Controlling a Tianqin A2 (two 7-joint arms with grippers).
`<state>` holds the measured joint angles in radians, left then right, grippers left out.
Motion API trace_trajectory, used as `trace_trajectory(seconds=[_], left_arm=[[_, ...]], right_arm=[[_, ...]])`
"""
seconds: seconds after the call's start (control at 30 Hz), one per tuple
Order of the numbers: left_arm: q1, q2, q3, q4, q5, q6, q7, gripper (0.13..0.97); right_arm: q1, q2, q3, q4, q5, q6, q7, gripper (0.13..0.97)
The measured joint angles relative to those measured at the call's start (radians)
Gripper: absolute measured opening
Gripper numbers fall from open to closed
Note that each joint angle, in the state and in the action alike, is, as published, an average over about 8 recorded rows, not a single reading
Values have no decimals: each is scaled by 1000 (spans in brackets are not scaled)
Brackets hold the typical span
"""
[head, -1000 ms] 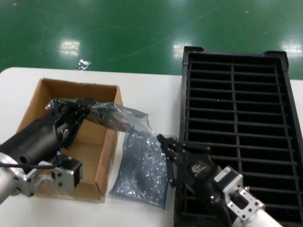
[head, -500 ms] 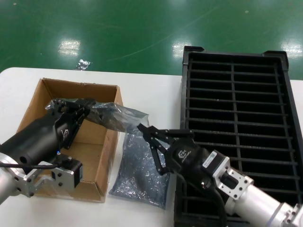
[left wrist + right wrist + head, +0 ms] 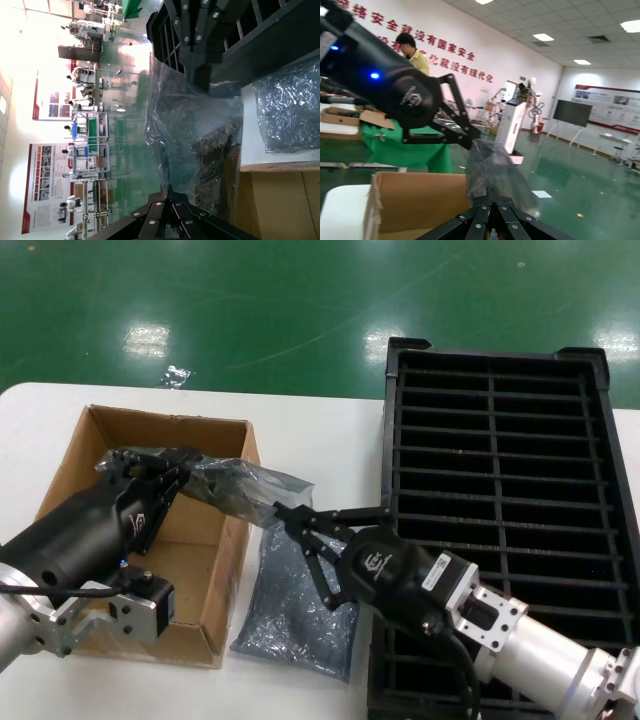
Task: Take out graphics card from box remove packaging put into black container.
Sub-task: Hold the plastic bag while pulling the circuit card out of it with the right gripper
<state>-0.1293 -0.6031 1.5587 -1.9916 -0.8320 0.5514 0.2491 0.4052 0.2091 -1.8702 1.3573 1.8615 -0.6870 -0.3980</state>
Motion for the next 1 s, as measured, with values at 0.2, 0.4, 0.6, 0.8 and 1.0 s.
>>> trace_trajectory(seconds=[0.2, 0.4, 0.6, 0.8, 1.0], left_arm=[[0, 0, 0, 0, 0, 0, 0, 139], [0, 0, 0, 0, 0, 0, 0, 139], [0, 0, 0, 0, 0, 0, 0, 139], [0, 0, 0, 0, 0, 0, 0, 139], [0, 0, 0, 0, 0, 0, 0, 139]], right_arm=[[21, -4, -10, -35, 0, -25, -13, 132], [53, -8, -1, -73, 1, -30, -23, 132], [70, 0, 14, -84, 4, -28, -22, 132], [82, 5, 25, -102, 4, -29, -30, 132], [95, -2, 17, -130, -2, -39, -44, 132]])
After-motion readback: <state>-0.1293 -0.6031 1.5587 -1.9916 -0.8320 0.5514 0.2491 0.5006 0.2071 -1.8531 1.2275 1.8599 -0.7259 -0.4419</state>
